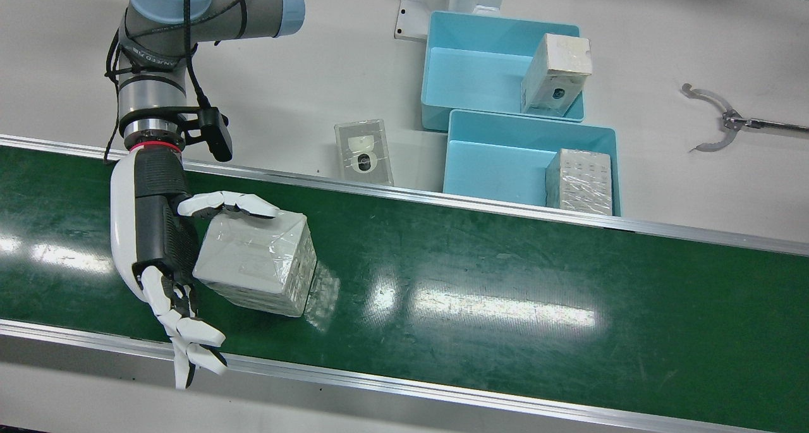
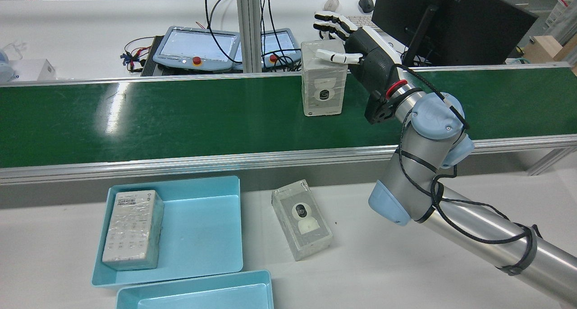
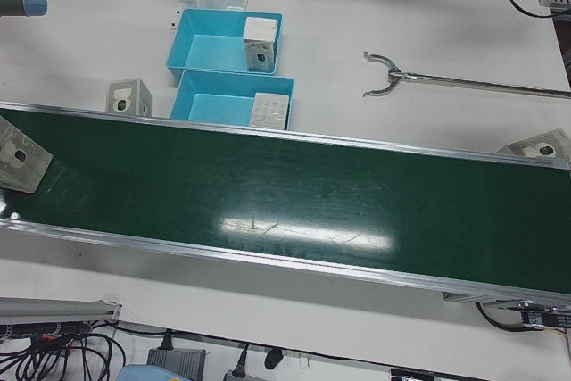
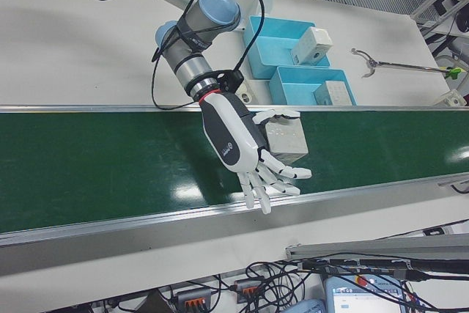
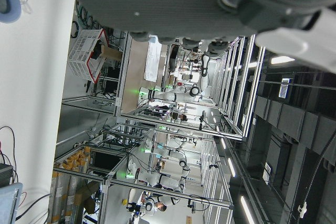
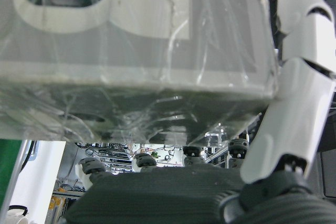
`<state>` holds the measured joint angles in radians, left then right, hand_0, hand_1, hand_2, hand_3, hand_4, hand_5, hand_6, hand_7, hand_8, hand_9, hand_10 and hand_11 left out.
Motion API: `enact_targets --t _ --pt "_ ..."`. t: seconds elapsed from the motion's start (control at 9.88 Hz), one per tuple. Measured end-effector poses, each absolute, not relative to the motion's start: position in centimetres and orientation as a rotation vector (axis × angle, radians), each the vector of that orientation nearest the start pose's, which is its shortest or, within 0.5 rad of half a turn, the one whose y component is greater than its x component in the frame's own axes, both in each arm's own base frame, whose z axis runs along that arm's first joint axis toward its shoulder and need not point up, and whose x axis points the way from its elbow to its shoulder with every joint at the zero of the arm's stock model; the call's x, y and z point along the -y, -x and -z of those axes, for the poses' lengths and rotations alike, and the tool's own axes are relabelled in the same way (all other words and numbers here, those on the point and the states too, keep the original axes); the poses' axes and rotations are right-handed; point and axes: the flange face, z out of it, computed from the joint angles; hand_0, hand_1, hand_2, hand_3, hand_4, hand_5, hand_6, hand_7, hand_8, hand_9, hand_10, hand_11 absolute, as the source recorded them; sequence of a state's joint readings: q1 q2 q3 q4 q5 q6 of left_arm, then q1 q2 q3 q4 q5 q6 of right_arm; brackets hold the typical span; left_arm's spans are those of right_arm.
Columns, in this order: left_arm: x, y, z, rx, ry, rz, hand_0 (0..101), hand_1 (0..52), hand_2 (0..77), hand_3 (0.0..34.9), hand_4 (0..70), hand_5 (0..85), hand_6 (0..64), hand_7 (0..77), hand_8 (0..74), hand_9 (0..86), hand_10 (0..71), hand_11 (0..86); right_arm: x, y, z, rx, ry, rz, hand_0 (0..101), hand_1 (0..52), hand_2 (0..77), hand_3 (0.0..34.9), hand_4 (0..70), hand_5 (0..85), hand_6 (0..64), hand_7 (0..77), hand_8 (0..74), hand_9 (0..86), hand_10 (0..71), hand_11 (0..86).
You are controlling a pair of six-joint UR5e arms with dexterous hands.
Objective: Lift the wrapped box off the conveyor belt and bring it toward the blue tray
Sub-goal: 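Close the right hand fingers around the wrapped box and lift it, then carry the held box along the belt away from the trays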
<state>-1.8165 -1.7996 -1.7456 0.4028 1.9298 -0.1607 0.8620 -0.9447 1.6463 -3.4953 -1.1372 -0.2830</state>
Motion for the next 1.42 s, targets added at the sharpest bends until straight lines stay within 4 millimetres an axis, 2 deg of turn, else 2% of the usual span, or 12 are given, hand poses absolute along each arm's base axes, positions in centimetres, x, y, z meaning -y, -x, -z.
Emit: enact_targets --t 0.1,0.2,0.4,0.51,0.61,0.71,0.81,0.91,1.01,1.11,1.21,1.42 --pt "51.0 22.9 -52.2 -2.225 0.306 2.244 0 0.0 0.5 0.0 0.0 0.5 0.5 0.5 0.5 0.0 0.5 0.0 61.9 30.5 -31.8 -2.753 -0.143 1.967 46 13.1 21.3 30.5 11.5 23.5 0.0 18.0 0.0 1.6 1.1 2.7" --pt "51.0 22.9 -52.2 -2.225 0.306 2.244 0 0.0 0.5 0.0 0.0 0.5 0.5 0.5 0.5 0.0 0.5 0.0 61.6 30.7 -31.8 -2.767 -0.126 1.978 46 12.0 18.5 30.6 7.6 20.2 0.0 15.3 0.0 1.6 0.5 2.2" --pt "51.0 22.9 -52.2 -2.225 0.306 2.244 0 0.0 1.1 0.0 0.5 0.5 0.0 0.5 0.5 0.0 0.5 0.0 60.1 29.3 -30.7 -2.778 -0.109 1.977 47 12.5 19.1 30.9 8.2 21.3 0.0 15.3 0.0 1.6 0.5 1.6" --pt "51.0 22.9 -52.2 -2.225 0.306 2.244 0 0.0 0.5 0.0 0.5 0.5 0.0 0.5 0.5 0.0 0.0 0.0 58.4 27.1 -29.7 -2.777 -0.091 1.978 47 22.9 17.5 30.7 7.6 21.3 0.0 15.3 0.0 1.6 0.5 1.6" --pt "51.0 22.9 -52.2 -2.225 0.306 2.244 0 0.0 0.5 0.0 0.5 0.5 0.0 0.5 0.5 0.0 0.0 0.0 55.9 24.0 -27.8 -2.784 -0.044 1.973 47 22.9 17.5 30.7 7.6 21.3 0.0 15.3 0.0 1.6 0.5 1.6" --pt "51.0 22.9 -52.2 -2.225 0.306 2.244 0 0.0 0.5 0.0 0.5 0.5 0.0 0.5 0.0 0.0 0.5 0.0 52.3 19.9 -24.7 -2.822 0.065 1.938 44 4.4 7.1 31.4 3.8 21.8 0.0 11.4 6.5 1.6 0.0 1.6" --pt "51.0 22.9 -52.2 -2.225 0.306 2.244 0 0.0 0.5 0.0 0.0 0.5 0.0 0.5 0.5 0.5 0.5 0.0 49.1 15.9 -22.5 -2.844 0.196 1.911 44 9.8 3.3 31.2 5.4 24.5 0.0 11.4 7.1 1.6 0.0 0.5" --pt "51.0 22.9 -52.2 -2.225 0.306 2.244 0 0.0 0.5 0.0 0.5 0.5 0.0 0.5 0.5 0.0 0.5 0.0 46.7 13.0 -22.3 -2.838 0.290 1.952 46 10.9 8.7 30.3 9.3 27.3 0.5 13.1 7.1 1.6 0.0 1.1" --pt "51.0 22.9 -52.2 -2.225 0.306 2.244 0 0.0 1.1 0.0 0.5 0.5 0.5 0.5 0.5 0.0 0.0 0.0 45.0 11.4 -23.5 -2.812 0.332 2.060 45 7.6 2.2 30.4 0.0 16.4 0.0 4.9 6.0 1.6 0.0 1.1" --pt "51.0 22.9 -52.2 -2.225 0.306 2.244 0 0.0 1.1 0.0 0.5 0.5 0.0 0.5 0.5 0.0 0.0 0.0 43.8 9.7 -25.2 -2.768 0.367 2.198 45 7.6 2.2 30.4 0.0 16.4 0.0 4.9 6.0 1.6 0.0 1.1" --pt "51.0 22.9 -52.2 -2.225 0.306 2.244 0 0.0 1.1 0.0 0.5 0.5 0.5 0.5 0.5 0.0 0.0 0.0 43.1 8.1 -26.9 -2.717 0.408 2.307 42 7.6 2.2 30.5 0.0 9.3 0.5 4.4 6.0 1.6 0.5 1.1" --pt "51.0 22.9 -52.2 -2.225 0.306 2.244 0 0.0 1.1 0.0 0.0 0.5 0.0 0.5 0.5 0.0 0.5 0.0 42.6 5.3 -29.0 -2.619 0.526 2.435 39 4.9 1.6 30.4 0.0 10.9 0.5 1.6 5.5 1.1 0.5 1.1"
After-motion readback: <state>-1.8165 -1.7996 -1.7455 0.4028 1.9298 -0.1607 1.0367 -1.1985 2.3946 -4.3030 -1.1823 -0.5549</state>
